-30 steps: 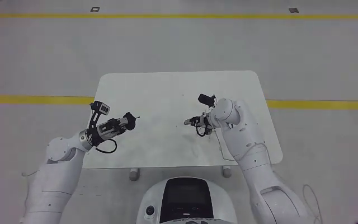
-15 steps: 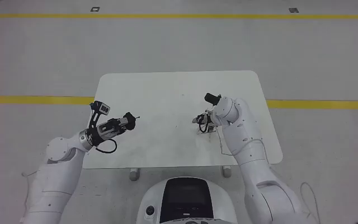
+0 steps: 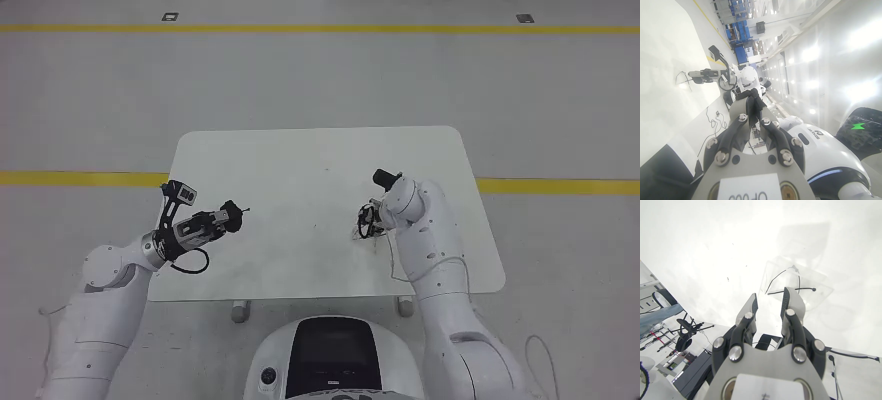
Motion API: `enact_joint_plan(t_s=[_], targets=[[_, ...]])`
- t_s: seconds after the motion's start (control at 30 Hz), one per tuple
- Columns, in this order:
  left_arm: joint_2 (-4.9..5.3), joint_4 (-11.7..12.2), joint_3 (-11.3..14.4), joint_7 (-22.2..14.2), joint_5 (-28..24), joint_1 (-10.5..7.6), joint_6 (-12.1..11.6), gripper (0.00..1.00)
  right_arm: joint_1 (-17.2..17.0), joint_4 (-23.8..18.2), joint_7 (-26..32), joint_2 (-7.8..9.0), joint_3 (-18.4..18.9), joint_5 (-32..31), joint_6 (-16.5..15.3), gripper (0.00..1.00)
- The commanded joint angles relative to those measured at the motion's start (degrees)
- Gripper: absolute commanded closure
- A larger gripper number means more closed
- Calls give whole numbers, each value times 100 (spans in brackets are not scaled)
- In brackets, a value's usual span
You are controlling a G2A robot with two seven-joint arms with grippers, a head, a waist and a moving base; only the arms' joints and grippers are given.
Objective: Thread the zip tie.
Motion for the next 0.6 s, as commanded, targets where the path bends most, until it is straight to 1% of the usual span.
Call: enact_joint_plan(t_s=[0.0,0.03,0.13,0.33,0.4,0.47,0.57], targets=[[0,0,0,0,0,0,0,100,68,174,-108,-91,108,-81,0,76],[0,0,0,0,0,0,0,100,101,259,-154,-133,157,-118,0,76],[0,0,0,0,0,0,0,100,212,524,-311,-262,358,-327,0,80],[0,0,0,0,0,0,0,100,371,818,-446,-484,762,-746,0,79],[0,0,0,0,0,0,0,100,413,850,-468,-566,880,-817,0,79],[0,0,0,0,0,0,0,100,431,818,-497,-617,937,-812,0,77],[0,0,0,0,0,0,0,100,409,724,-477,-635,928,-737,0,75]])
